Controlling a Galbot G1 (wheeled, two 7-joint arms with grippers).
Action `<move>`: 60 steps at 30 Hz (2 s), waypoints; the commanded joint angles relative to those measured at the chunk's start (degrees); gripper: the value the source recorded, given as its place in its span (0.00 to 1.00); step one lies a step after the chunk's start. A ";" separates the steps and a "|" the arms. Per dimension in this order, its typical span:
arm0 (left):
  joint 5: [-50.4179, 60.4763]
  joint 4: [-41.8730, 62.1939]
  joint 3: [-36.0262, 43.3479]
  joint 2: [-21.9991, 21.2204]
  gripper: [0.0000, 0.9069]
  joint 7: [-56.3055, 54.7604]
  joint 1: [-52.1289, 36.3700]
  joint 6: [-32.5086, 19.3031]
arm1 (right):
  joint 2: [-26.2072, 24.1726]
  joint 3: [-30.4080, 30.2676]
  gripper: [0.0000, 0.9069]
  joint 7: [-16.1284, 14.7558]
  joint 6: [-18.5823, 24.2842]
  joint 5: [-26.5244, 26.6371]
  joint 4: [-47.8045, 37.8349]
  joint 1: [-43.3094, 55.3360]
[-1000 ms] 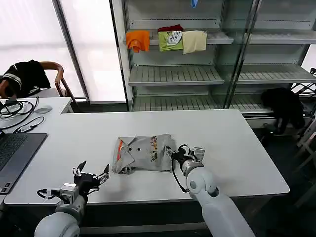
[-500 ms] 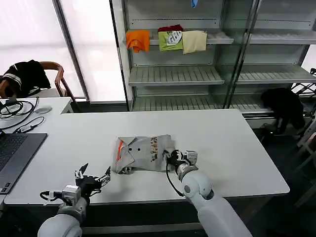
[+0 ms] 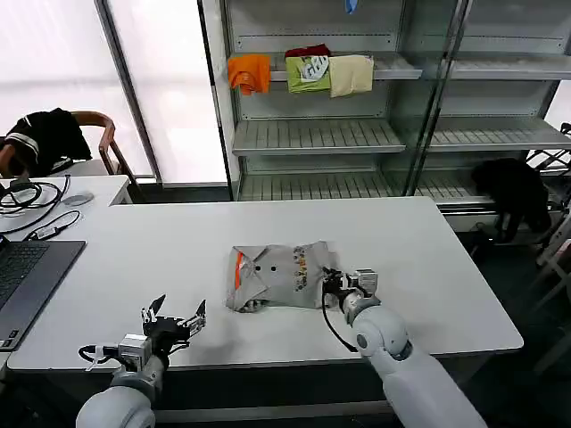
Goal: Fold and organize the clothes.
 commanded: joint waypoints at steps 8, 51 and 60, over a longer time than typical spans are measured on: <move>0.21 -2.11 -0.32 -2.93 1.00 0.06 1.56 0.03 | -1.25 2.74 1.00 -8.40 1.41 -23.77 12.93 -4.26; -0.61 -3.07 -1.52 -4.71 1.00 0.27 3.78 -0.20 | -1.58 -12.83 1.00 -18.76 0.19 -18.76 2.57 2.85; -0.62 -2.90 -0.92 -4.66 1.00 0.08 2.66 0.06 | -3.08 -2.62 1.00 -16.10 0.13 -12.03 14.96 -2.18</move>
